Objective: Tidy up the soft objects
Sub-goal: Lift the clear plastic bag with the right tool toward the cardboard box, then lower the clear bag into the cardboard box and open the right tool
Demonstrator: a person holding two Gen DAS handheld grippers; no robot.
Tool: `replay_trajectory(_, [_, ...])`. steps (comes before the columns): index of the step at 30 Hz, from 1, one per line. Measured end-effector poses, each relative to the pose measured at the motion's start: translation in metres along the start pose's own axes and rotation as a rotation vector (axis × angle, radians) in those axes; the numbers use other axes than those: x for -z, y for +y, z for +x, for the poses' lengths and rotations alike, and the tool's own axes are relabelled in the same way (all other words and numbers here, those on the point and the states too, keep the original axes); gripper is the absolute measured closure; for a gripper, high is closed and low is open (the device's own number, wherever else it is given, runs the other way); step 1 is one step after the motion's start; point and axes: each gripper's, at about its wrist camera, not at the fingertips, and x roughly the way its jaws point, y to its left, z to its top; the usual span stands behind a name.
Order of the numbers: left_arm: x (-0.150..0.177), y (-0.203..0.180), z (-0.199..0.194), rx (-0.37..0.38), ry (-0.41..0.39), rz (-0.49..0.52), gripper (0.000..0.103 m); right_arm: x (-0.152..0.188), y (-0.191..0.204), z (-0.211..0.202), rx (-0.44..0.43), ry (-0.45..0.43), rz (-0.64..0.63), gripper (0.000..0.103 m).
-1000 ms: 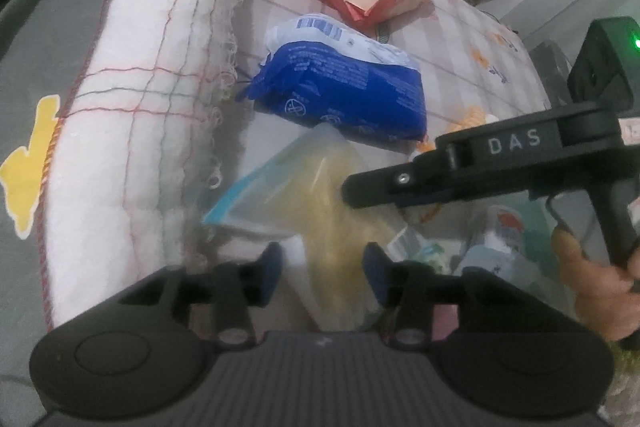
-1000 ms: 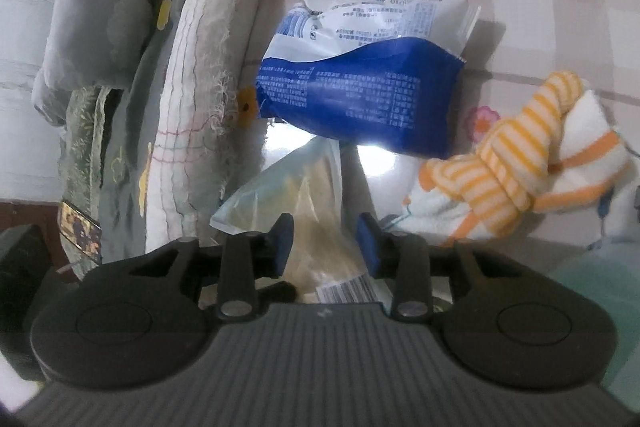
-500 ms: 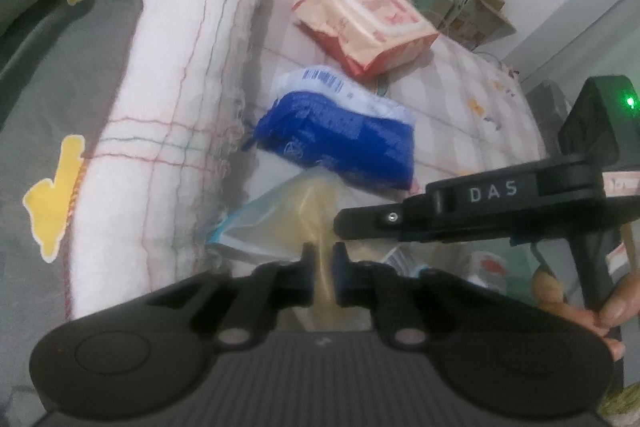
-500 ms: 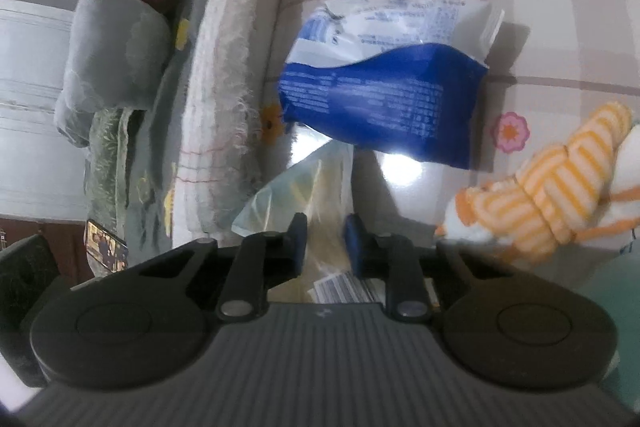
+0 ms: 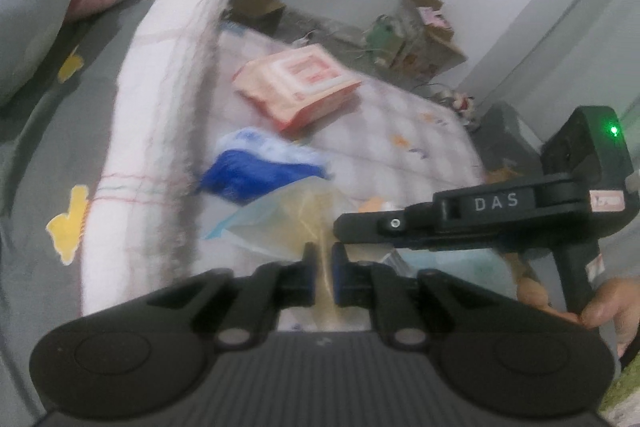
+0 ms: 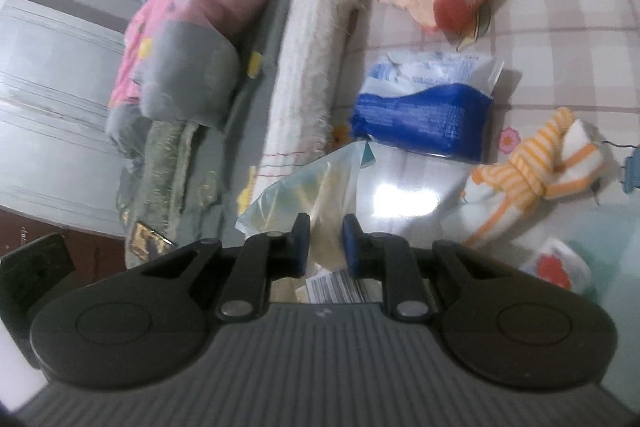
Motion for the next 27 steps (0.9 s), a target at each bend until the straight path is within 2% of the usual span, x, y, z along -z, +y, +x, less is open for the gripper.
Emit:
replay_trajectory(6, [-0.004,-0.067,-0.005,0.073,-0.023,0.104,0.095,0.019,-0.013,-0.082,-0.004,-0.127,0.002,0.087])
replay_trajectory(12, [-0.008,-0.159,0.025,0.157,0.015,0.223,0.095,0.037,-0.063,-0.175,0.04,-0.269,0.063,0.087])
replay_trajectory(15, [-0.009,-0.206,0.05,0.204,0.041,0.263,0.095,0.046,-0.098,-0.221,0.06,-0.339,0.118,0.087])
replay_trajectory(20, [-0.006,-0.276,0.104,0.242,0.104,0.328,0.095,0.055,-0.165,-0.28,0.114,-0.422,0.213,0.087])
replay_trajectory(24, [-0.003,-0.317,0.155,0.24,0.161,0.361,0.095,0.052,-0.222,-0.302,0.156,-0.439,0.282,0.087])
replay_trajectory(27, [0.0,-0.335,0.189,0.214,0.198,0.38,0.095,0.045,-0.259,-0.301,0.181,-0.426,0.316,0.087])
